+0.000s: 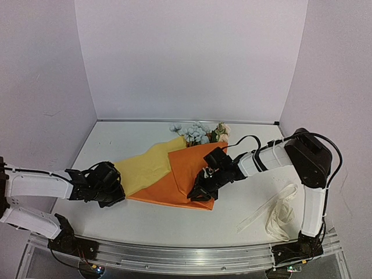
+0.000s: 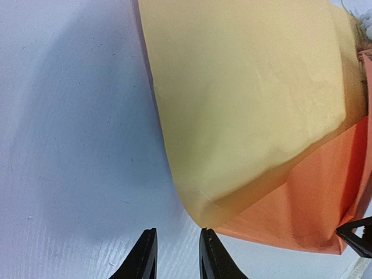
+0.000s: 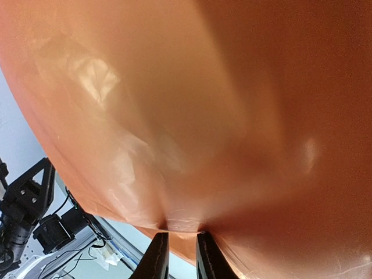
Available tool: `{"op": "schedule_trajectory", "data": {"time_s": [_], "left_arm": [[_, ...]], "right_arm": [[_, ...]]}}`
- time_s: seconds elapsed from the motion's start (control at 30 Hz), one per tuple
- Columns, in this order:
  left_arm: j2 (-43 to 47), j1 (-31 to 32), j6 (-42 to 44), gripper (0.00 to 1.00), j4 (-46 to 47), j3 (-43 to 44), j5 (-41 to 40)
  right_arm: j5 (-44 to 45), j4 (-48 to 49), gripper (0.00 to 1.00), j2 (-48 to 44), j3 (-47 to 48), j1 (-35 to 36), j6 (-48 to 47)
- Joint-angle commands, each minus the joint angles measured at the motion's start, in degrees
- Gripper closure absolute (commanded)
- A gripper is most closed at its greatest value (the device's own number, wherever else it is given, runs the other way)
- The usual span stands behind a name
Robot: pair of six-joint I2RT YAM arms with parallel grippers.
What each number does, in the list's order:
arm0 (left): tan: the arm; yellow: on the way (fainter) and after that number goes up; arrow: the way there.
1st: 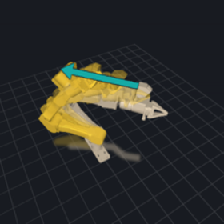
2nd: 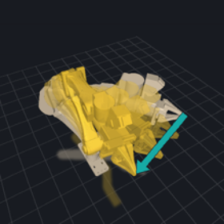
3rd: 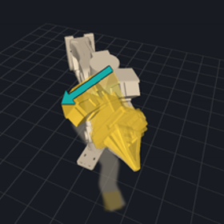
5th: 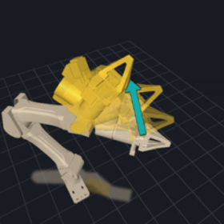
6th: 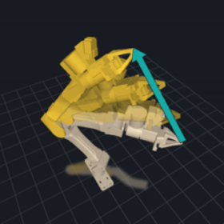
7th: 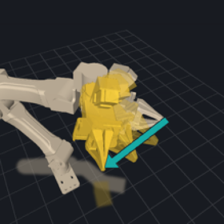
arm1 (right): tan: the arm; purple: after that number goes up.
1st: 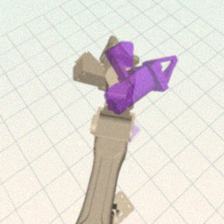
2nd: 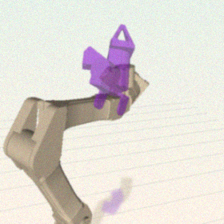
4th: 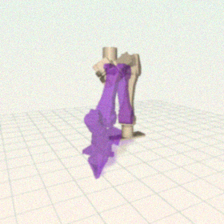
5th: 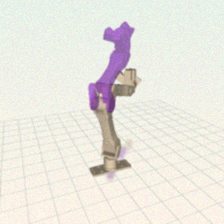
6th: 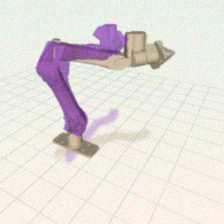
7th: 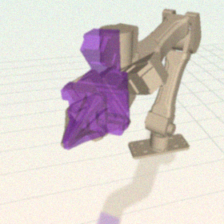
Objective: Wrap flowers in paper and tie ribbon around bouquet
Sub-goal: Press the fold line on the 2/3-folded wrapping paper.
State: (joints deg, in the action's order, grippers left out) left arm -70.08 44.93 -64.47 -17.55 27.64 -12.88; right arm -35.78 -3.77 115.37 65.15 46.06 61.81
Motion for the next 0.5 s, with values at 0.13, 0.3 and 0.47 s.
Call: {"op": "schedule_trajectory", "data": {"time_s": [0.13,0.3,0.47], "left_arm": [[4.55,-0.19,-6.65,0.65,6.17,-1.62,6.24],[0.12,-0.21,-8.5,0.58,11.96,-2.57,8.7],[-2.11,-0.2,-11.07,0.58,14.96,-3.28,9.59]], "right_arm": [[-0.02,-1.67,0.82,-0.99,6.11,0.91,0.29],[0.65,-2.02,0.82,0.23,8.82,1.31,0.95],[0.82,-1.35,0.82,2.86,10.42,1.42,2.29]]}}
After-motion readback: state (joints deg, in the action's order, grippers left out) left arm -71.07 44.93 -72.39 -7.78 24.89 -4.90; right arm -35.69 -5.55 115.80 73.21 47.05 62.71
